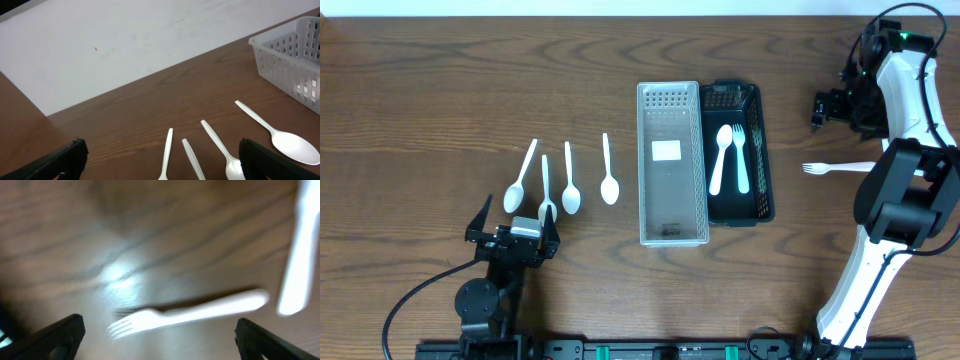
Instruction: Pack container
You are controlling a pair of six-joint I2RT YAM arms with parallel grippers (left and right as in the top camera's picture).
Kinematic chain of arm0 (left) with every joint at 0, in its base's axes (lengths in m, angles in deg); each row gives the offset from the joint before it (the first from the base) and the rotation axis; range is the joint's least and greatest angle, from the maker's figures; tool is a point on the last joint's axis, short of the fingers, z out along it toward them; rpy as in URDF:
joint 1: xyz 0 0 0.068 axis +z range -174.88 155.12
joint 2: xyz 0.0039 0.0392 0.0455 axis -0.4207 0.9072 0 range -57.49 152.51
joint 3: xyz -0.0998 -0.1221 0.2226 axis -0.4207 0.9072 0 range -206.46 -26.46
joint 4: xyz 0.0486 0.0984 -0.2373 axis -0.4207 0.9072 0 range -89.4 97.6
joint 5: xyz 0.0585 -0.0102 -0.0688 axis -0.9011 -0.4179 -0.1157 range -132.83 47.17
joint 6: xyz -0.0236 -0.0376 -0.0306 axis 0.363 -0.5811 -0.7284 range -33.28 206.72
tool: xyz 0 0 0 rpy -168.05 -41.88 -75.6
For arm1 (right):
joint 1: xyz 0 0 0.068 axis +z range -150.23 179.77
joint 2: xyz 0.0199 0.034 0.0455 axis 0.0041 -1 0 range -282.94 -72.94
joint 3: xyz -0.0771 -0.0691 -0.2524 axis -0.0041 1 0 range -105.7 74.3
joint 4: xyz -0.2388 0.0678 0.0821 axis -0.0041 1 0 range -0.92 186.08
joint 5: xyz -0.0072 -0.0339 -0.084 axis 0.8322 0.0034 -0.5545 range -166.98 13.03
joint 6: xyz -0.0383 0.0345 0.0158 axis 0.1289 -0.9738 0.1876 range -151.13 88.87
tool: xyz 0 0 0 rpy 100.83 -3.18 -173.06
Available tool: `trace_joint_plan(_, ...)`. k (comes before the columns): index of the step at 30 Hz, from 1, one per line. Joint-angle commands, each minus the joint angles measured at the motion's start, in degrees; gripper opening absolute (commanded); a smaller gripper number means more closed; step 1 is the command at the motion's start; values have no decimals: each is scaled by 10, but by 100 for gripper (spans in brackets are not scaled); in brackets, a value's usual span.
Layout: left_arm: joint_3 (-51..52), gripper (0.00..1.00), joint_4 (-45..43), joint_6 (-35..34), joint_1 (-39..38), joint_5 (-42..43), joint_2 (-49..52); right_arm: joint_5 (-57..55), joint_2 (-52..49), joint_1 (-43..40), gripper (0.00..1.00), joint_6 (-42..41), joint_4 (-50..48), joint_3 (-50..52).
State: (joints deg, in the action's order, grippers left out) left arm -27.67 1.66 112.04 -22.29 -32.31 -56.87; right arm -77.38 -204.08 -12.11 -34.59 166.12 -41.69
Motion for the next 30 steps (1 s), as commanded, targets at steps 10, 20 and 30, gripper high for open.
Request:
trace_joint_plan(10, 10, 98, 19, -5, 3, 9, -3, -10, 22, -69, 99, -529, 127, -29)
trace_joint_plan(20, 10, 98, 19, -5, 3, 9, -3, -155, 49, -55, 99, -616, 160, -11)
trace_joint_plan(30, 10, 98, 19, -5, 3, 9, -3, -101, 49, -26, 99, -627, 18, 66)
